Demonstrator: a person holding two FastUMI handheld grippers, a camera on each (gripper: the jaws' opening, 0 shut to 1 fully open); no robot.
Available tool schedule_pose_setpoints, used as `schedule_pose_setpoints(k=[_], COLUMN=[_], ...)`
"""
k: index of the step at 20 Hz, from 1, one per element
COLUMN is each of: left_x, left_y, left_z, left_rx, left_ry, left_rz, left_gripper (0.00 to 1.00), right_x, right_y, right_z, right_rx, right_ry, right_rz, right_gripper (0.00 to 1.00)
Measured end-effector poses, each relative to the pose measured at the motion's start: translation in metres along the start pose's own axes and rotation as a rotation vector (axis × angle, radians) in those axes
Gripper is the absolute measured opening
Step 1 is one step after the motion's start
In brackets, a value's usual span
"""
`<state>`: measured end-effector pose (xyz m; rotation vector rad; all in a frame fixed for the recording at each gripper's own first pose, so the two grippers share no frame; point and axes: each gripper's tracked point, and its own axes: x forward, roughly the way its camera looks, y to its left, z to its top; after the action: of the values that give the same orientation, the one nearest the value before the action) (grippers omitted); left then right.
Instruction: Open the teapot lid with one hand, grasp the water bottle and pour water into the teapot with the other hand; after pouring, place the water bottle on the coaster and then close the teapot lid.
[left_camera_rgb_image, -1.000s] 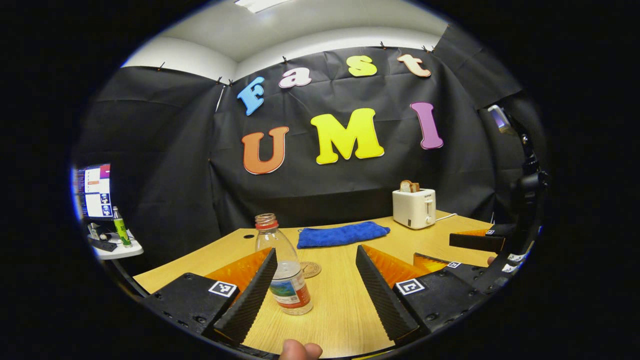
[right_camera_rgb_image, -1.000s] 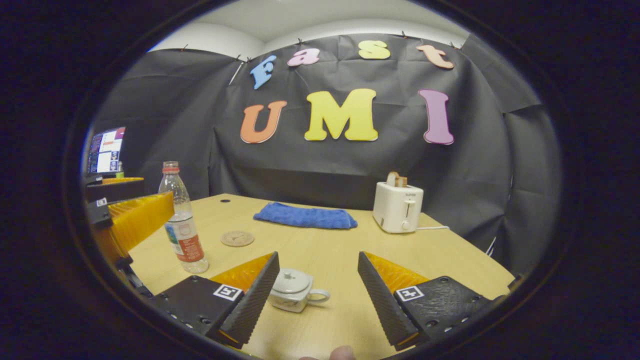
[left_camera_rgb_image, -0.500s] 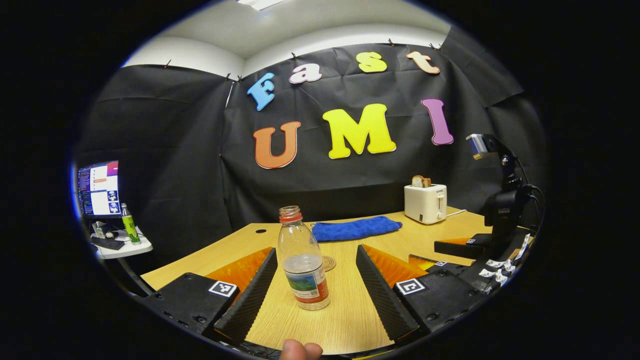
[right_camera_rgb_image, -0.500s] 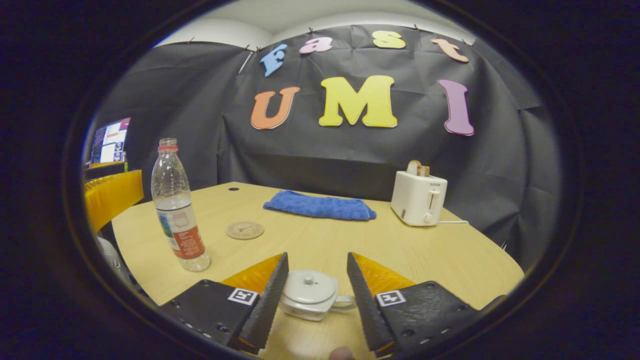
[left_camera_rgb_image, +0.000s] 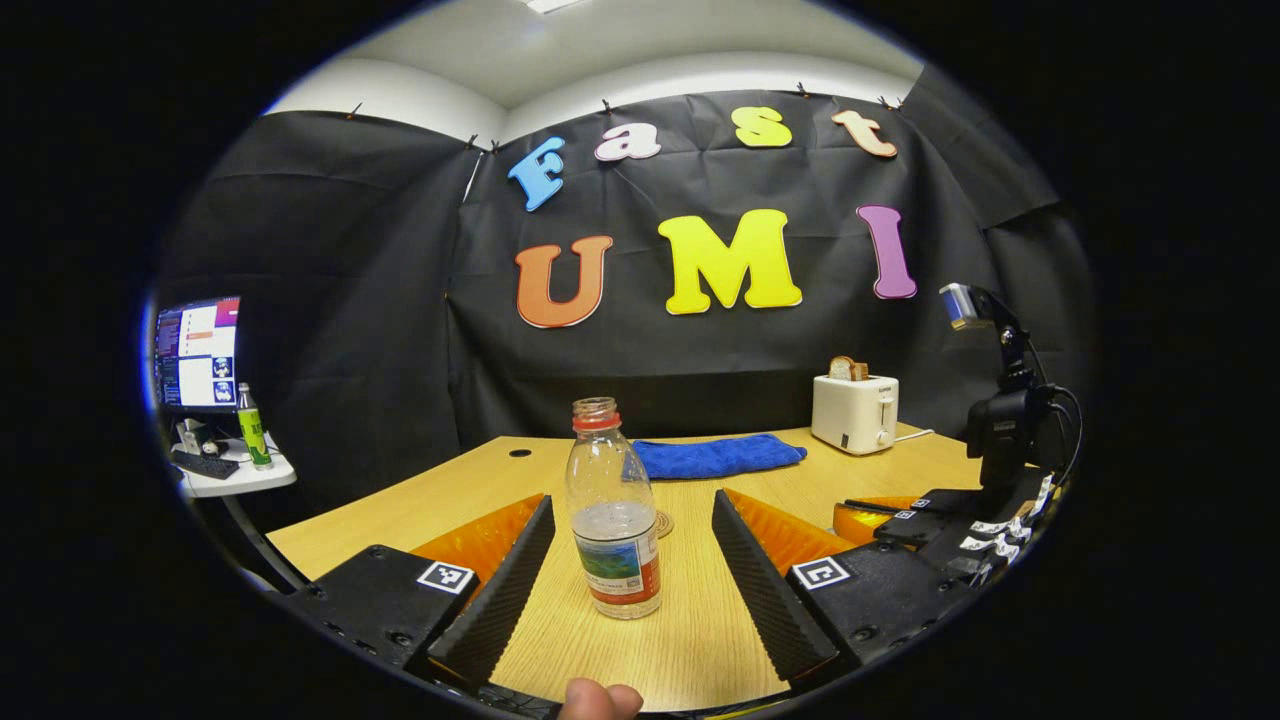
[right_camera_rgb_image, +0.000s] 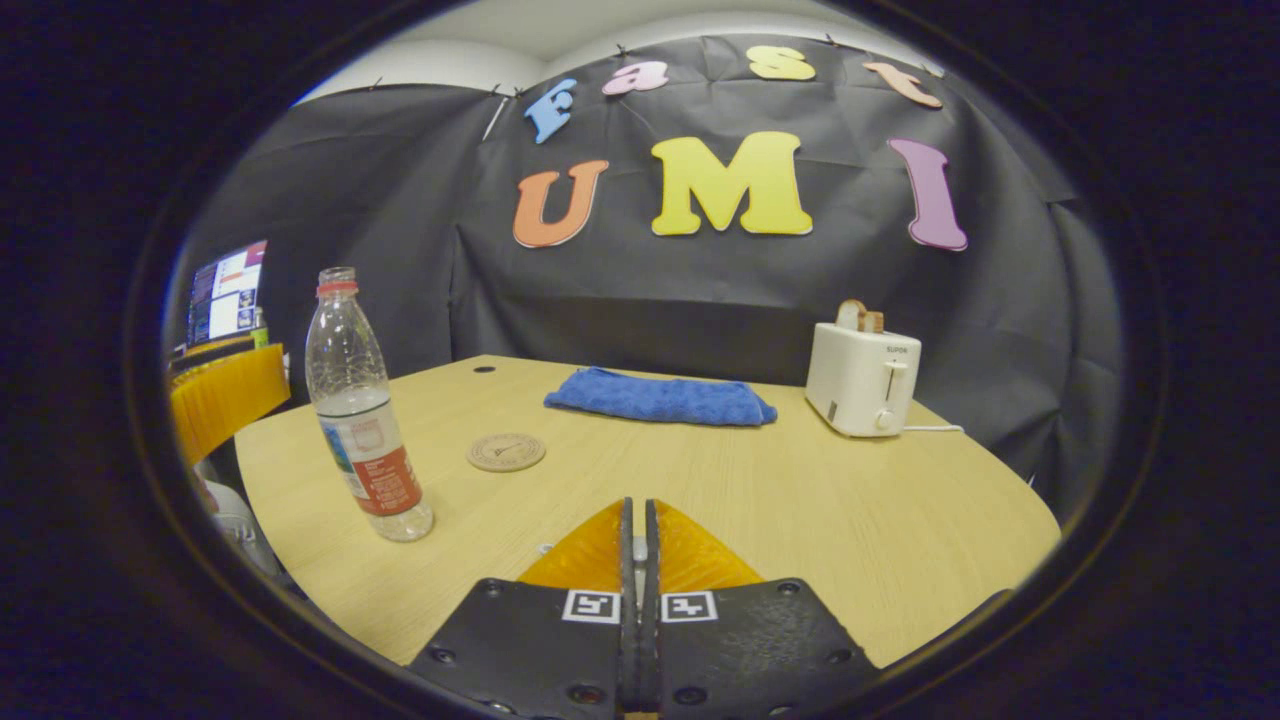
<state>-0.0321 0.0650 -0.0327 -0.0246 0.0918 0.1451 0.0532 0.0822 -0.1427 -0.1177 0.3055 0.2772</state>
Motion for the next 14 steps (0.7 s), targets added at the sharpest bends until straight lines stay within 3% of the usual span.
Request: schedule_pose_setpoints(k=[14], left_x=[0.035], left_y=[0.006], left_z=[-0.057], left_rx=[-0.058], left_ry=[0.14], left_rz=[-0.061], left_gripper=[0.99], right_x=[-0.012], right_y=[-0.002], right_z=[0.034], right_rx=[0.004], right_ry=[-0.078], right_rz=[0.02], right_gripper=[0.0])
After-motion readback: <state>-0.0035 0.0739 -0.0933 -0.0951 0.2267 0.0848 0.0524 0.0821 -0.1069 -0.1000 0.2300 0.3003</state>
